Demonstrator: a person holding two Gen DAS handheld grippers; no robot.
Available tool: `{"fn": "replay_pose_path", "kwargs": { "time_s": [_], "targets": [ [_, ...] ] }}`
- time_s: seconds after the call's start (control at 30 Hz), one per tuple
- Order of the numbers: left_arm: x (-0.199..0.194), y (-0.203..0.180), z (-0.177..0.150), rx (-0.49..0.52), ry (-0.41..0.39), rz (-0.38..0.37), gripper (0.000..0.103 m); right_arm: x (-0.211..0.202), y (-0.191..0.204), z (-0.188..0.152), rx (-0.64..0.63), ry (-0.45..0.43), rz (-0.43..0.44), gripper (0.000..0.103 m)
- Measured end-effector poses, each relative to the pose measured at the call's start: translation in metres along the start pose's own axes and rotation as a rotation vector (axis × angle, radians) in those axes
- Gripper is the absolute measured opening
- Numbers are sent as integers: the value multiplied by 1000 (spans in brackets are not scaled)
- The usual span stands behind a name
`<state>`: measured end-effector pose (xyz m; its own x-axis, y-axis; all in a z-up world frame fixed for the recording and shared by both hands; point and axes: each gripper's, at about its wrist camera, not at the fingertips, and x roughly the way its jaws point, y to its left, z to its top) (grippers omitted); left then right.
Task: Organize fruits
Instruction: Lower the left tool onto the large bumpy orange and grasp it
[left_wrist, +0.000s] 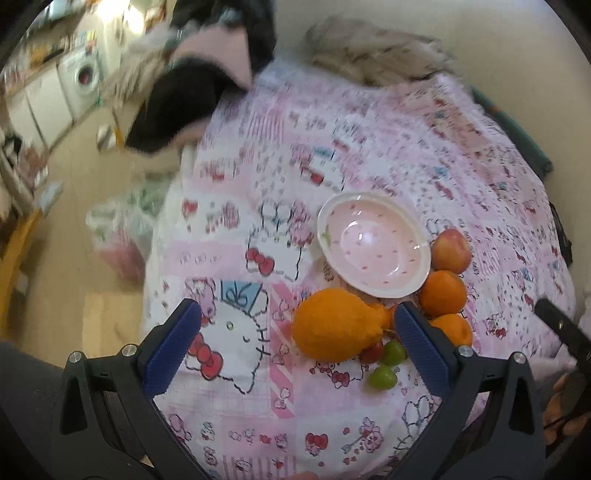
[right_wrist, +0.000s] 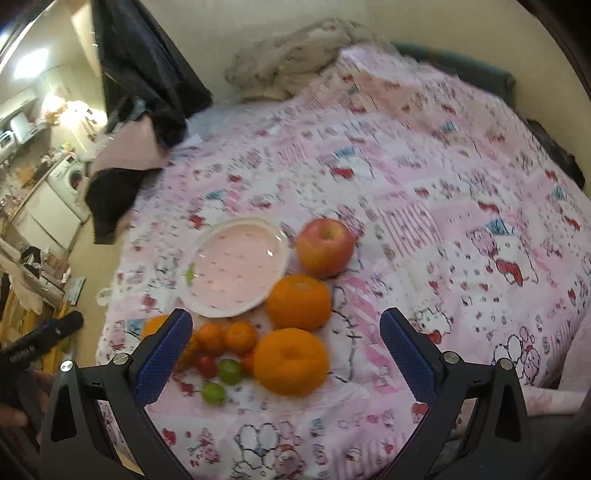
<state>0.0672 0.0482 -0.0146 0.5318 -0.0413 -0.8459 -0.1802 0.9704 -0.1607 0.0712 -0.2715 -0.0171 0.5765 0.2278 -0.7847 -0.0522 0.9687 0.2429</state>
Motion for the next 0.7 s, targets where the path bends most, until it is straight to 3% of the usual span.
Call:
{"fn": "replay_pose_path", "kwargs": {
  "time_s": [0.13,0.27,0.4,0.53,0.7],
  "targets": [
    [37,4,6,-57,155,-15,102,23,-20,-3,102,113,38,103],
    [71,-7,-2,-55,284,-39,102,34,-27,-11,158,172,57,103],
    [101,-5,-6,-135,345,-38,98,34,-28,-10,167,167,66,103],
    [121,1,-12,-235,422,-102,98,35,-29,-10,173,166,68,103],
    [112,-23,-12,-142,399,-121,100,38,-33,-10,199,171,80,103]
  ]
}}
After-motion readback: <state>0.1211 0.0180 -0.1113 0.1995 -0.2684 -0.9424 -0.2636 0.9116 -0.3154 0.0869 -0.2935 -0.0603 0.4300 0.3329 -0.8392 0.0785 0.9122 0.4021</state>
